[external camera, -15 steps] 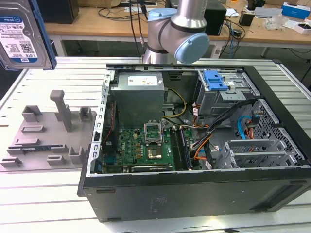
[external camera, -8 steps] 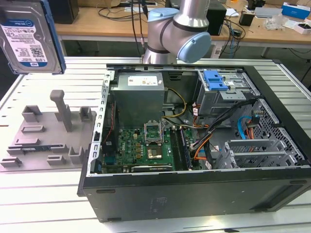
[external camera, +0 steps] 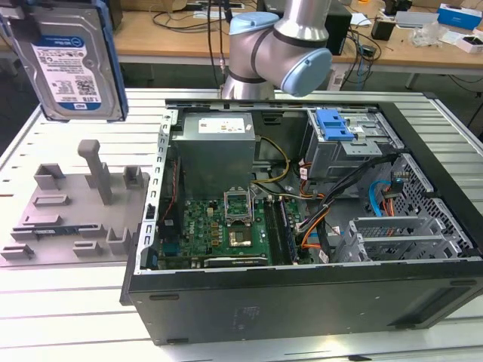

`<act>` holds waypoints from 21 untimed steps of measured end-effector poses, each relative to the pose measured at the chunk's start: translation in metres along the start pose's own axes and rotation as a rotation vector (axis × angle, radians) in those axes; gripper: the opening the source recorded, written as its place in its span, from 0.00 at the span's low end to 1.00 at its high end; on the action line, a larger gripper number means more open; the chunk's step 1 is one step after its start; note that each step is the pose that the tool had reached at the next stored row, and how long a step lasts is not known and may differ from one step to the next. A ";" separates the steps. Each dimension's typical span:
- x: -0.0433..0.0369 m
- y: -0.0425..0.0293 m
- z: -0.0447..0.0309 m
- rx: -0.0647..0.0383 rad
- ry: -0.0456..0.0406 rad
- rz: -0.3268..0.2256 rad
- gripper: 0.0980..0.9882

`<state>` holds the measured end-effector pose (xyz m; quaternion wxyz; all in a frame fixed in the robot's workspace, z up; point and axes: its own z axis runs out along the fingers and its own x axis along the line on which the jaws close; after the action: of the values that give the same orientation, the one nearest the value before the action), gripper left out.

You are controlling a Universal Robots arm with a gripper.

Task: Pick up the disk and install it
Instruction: 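Pick up the disk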

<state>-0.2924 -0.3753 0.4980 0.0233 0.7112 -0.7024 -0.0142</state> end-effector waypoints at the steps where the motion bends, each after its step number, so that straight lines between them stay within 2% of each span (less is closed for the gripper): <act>1: 0.0021 -0.0050 -0.0004 0.000 0.0000 0.000 0.30; 10: 0.0129 -0.0417 -0.0022 0.000 0.0002 -0.001 0.30; 12: 0.0177 -0.0507 -0.0026 0.000 0.0001 -0.001 0.30; 13: 0.0204 -0.0535 -0.0027 0.000 0.0001 -0.001 0.30; 18: 0.0449 -0.0771 -0.0037 -0.001 0.0001 -0.001 0.30; 21: 0.0538 -0.0880 -0.0041 -0.002 0.0001 -0.001 0.30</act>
<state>-0.2037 -0.4280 0.4981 0.0240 0.7114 -0.7022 -0.0148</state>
